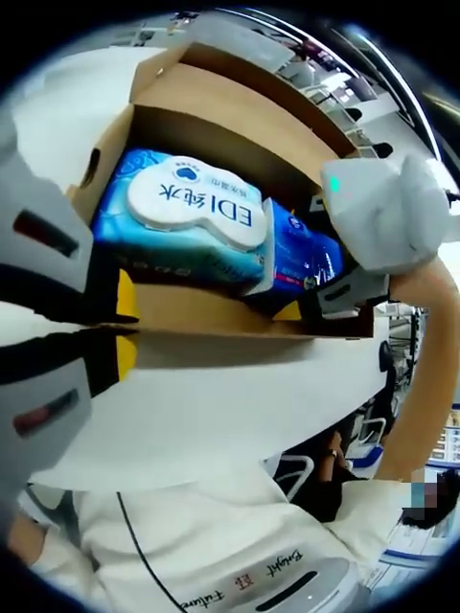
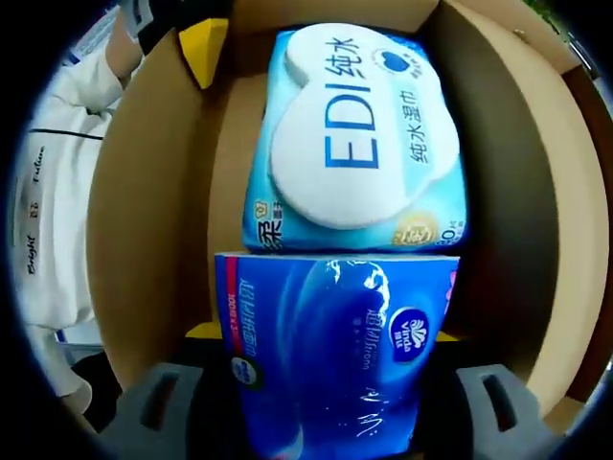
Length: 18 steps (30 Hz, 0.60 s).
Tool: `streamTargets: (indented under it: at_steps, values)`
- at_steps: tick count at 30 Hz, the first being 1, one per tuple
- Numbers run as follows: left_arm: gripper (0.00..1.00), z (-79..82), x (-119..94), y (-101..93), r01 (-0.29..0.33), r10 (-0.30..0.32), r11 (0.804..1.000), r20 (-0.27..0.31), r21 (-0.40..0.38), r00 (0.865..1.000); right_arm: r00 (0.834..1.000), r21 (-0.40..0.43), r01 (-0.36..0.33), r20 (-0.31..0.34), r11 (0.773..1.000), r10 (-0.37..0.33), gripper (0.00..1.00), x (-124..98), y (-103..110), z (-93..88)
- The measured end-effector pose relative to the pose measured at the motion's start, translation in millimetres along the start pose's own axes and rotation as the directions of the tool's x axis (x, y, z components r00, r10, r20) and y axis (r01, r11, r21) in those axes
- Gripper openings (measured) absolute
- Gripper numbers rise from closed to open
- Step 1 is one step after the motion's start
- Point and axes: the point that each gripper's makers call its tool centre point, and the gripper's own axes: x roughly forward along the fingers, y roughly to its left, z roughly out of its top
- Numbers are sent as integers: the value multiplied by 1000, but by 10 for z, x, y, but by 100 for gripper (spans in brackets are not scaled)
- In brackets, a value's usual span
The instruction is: Operate the shoe box by opening the lid, removing the specified soft item, and placing it in the target area until the item is outside and the box remains undamaged.
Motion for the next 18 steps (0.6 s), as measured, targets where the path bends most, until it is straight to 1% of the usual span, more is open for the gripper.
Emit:
streamTargets:
  at_steps: [2, 5, 10, 13, 14, 18]
  values:
    - [1, 0, -1, 3, 6, -6, 1000, 0, -12, 1000, 1000, -2, -3, -2, 1000, 3, 81, 3, -13, 8]
    - [2, -7, -2, 0, -3, 3, 1000, -2, -17, 1000, 1000, 1, -4, -12, 1000, 4, 80, 0, -8, 6]
    - [2, -10, -5, -2, -3, 3, 1000, 0, -13, 1000, 1000, 9, -1, 1, 1000, 1, 80, 1, 55, 2]
    - [2, -13, -5, -2, 0, -1, 1000, -3, -21, 1000, 1000, 9, -2, -19, 1000, 2, 80, 6, 70, 4]
    - [2, -14, -4, -2, -1, 1, 1000, -4, -23, 1000, 1000, 10, -2, -20, 1000, 2, 80, 4, 45, 3]
    - [2, -12, -4, -1, -6, 6, 1000, 1, -19, 1000, 1000, 7, -2, -12, 1000, 2, 79, 3, 67, -2]
